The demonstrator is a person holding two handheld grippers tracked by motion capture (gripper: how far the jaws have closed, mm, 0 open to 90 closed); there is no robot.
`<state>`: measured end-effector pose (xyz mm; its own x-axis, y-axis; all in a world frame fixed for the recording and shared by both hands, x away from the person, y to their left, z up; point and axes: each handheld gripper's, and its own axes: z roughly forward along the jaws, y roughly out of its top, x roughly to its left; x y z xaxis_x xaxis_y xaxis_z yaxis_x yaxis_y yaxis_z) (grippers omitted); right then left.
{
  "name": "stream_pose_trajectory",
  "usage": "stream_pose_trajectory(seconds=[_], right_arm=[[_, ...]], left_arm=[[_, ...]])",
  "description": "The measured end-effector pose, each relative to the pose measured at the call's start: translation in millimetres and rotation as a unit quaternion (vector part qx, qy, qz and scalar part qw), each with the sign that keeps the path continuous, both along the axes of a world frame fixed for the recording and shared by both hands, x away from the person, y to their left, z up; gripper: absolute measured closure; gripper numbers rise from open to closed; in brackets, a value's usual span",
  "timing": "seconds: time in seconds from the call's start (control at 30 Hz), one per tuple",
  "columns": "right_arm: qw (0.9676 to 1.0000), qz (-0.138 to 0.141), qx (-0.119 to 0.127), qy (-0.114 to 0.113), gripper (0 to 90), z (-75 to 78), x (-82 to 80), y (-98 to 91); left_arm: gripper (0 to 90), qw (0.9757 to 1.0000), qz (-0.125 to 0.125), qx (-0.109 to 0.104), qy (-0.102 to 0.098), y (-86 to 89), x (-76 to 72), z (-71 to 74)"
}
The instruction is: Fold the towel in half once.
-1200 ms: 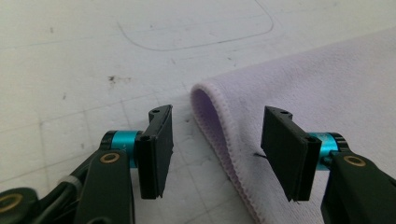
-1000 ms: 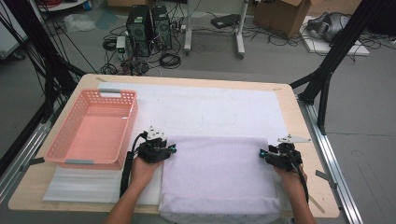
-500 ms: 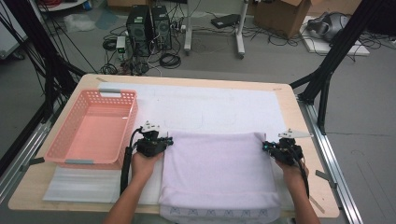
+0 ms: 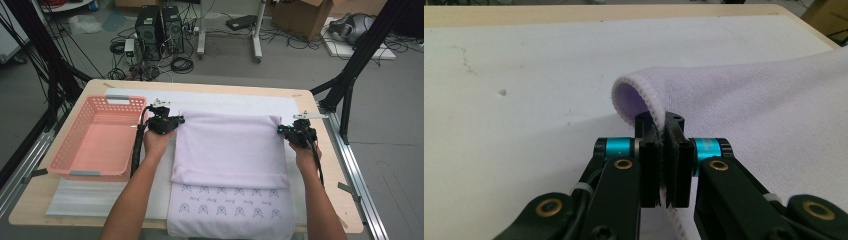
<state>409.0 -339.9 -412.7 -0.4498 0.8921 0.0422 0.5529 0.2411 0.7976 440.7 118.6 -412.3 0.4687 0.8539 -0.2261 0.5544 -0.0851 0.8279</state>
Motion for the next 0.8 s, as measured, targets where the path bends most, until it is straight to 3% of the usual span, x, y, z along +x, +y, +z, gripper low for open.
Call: stream_pose_trajectory(seconds=[0.07, 0.13, 0.33, 0.4, 0.43, 0.47, 0.6, 0.67, 0.73, 0.8], right_arm=[[1.0000, 0.002, -0.006, -0.006, 86.1, -0.3, 7.8, 0.9], [1.0000, -0.001, -0.003, -0.005, 86.1, -0.8, 14.6, 1.4], [1.0000, -0.003, -0.003, 0.002, 85.7, -7.4, 26.8, 6.2], [0.9999, -0.008, -0.002, 0.010, 79.1, -10.5, 27.5, 6.4], [0.9998, -0.015, 0.000, 0.012, 71.2, -10.8, 27.3, 6.2], [0.9998, -0.018, 0.004, 0.012, 66.2, -10.3, 26.8, 5.0], [0.9997, -0.009, 0.019, 0.010, 65.5, -3.0, 20.9, 3.0], [0.9998, -0.003, 0.019, 0.008, 64.8, 1.2, 16.1, 3.2], [0.9997, 0.003, 0.020, 0.010, 64.2, 5.1, 10.2, 4.1], [0.9998, 0.007, 0.019, 0.009, 64.3, 8.7, 2.6, 4.1]], left_arm=[[86.1, 0.9999, 0.006, -0.007, -0.014, 1.4, 4.9, -0.2], [86.1, 0.9996, 0.015, -0.023, -0.005, 5.0, 8.7, -4.7], [84.8, 0.9997, 0.009, -0.024, 0.005, 7.8, 12.2, -14.7], [69.4, 0.9994, 0.020, -0.028, 0.006, 8.5, 11.7, -14.3], [61.7, 0.9993, 0.012, -0.034, 0.008, 9.5, 10.3, -13.3], [62.2, 0.9995, 0.002, -0.031, 0.003, 9.2, 8.2, -11.6], [61.7, 0.9989, -0.034, -0.031, -0.008, 5.1, -3.8, -2.0], [61.8, 0.9982, -0.032, -0.037, -0.034, 3.2, -14.1, 0.0], [61.3, 0.9981, -0.041, -0.037, -0.027, 1.7, -21.7, -0.9], [61.0, 0.9978, -0.048, -0.033, -0.031, 0.1, -31.1, -3.1]])
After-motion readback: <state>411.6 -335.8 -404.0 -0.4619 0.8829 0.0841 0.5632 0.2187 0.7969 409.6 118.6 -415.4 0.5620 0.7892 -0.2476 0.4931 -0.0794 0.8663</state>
